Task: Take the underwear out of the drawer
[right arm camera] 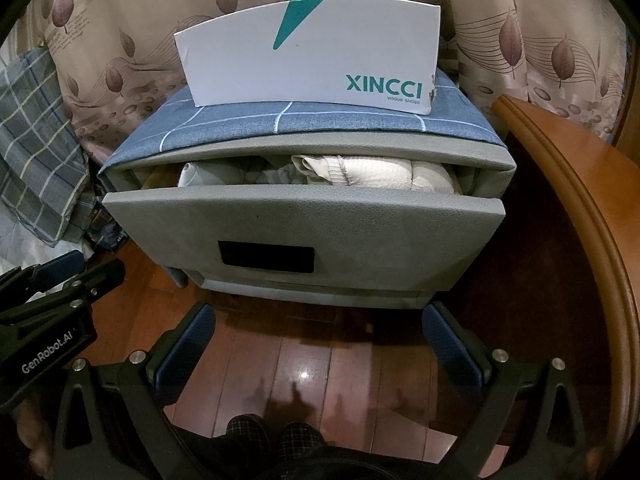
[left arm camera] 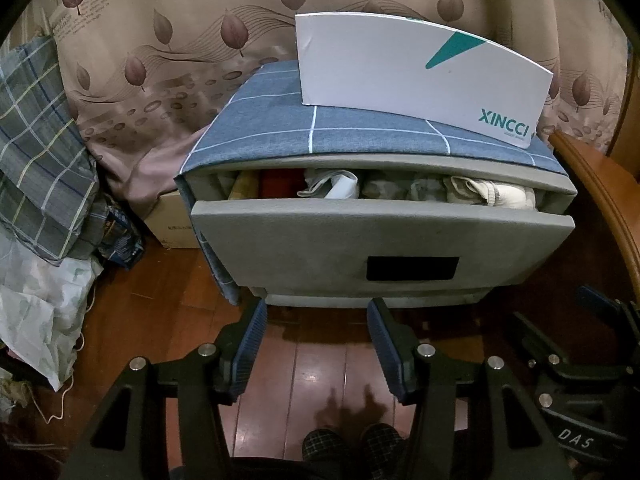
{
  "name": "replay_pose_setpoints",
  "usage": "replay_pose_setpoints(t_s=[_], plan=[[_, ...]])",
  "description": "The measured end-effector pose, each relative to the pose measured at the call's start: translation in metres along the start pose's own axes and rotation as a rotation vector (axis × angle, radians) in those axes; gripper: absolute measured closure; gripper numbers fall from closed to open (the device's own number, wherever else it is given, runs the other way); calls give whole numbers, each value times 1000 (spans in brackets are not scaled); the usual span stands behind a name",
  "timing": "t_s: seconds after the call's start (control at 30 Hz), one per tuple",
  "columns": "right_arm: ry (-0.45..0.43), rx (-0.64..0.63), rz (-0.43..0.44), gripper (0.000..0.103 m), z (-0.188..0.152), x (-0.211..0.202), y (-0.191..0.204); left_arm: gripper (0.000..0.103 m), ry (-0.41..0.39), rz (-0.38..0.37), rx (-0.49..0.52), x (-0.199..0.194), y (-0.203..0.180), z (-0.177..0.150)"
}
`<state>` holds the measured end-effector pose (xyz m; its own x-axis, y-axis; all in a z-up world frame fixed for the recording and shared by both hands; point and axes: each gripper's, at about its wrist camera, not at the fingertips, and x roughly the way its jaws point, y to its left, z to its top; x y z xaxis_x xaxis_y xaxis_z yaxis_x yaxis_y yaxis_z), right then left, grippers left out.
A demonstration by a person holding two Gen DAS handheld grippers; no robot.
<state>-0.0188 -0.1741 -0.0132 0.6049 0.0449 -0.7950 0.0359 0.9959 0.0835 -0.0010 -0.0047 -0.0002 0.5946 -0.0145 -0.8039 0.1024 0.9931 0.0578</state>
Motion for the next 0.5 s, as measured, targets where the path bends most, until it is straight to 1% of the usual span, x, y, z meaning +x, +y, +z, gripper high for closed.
replay_pose_setpoints(t_s=[0.23, 0.27, 0.5], plan=[[-2, 0, 0, 0, 1, -2, 3, 49, -2, -3, -1, 0, 0, 0], [-4, 0, 1, 0, 3, 1, -3, 49, -4, -6, -2, 0, 0, 0], [-49, 30, 35, 0, 4, -12, -5, 49, -52, -29, -38, -10, 7, 6]])
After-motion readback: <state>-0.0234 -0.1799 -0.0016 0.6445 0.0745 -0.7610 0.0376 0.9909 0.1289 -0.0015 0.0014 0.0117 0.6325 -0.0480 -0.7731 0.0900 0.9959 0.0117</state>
